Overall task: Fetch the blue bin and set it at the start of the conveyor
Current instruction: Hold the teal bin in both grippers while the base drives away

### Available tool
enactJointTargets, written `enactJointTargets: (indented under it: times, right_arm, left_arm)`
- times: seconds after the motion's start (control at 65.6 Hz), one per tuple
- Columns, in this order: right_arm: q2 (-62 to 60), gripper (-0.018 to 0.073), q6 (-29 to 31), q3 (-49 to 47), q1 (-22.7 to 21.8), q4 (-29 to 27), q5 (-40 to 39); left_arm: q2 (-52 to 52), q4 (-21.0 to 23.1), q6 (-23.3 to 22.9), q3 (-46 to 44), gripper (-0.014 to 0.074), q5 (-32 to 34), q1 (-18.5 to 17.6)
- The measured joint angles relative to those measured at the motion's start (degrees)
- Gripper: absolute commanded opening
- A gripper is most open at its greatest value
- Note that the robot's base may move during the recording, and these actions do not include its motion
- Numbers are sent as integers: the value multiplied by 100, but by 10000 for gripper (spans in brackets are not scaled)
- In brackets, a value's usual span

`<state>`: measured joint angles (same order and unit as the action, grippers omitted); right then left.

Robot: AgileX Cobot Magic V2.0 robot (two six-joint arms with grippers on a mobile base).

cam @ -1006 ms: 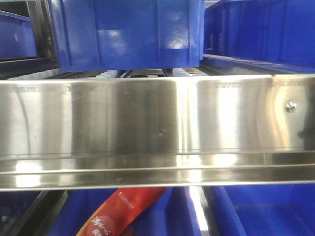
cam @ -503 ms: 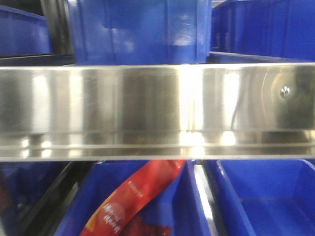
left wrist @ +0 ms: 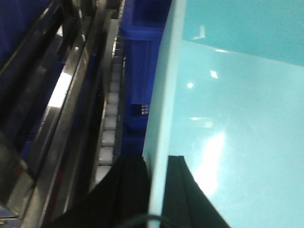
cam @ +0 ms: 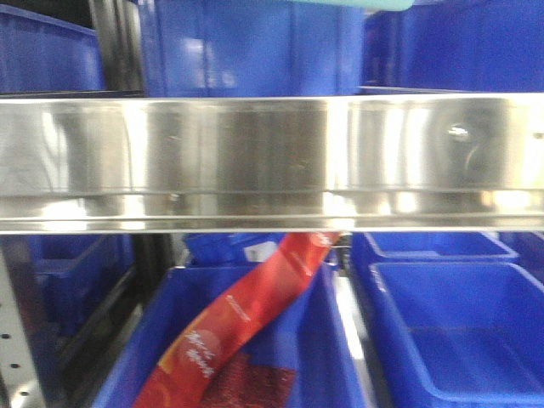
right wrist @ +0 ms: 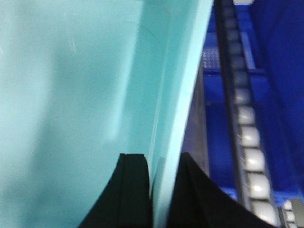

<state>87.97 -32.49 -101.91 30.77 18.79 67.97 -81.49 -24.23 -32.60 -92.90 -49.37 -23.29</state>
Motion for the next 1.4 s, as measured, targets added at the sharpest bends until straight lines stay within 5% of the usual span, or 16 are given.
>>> enactJointTargets:
  times: [0.655, 1.402]
  right_arm:
    - [-9, -154, 22, 0, -76, 607, -1395]
    - [-9, -154, 33, 0, -76, 1004, -1630]
  left_arm:
    - [0, -129, -39, 0, -111, 172, 37]
    - [4, -92, -49, 0, -111, 172, 37]
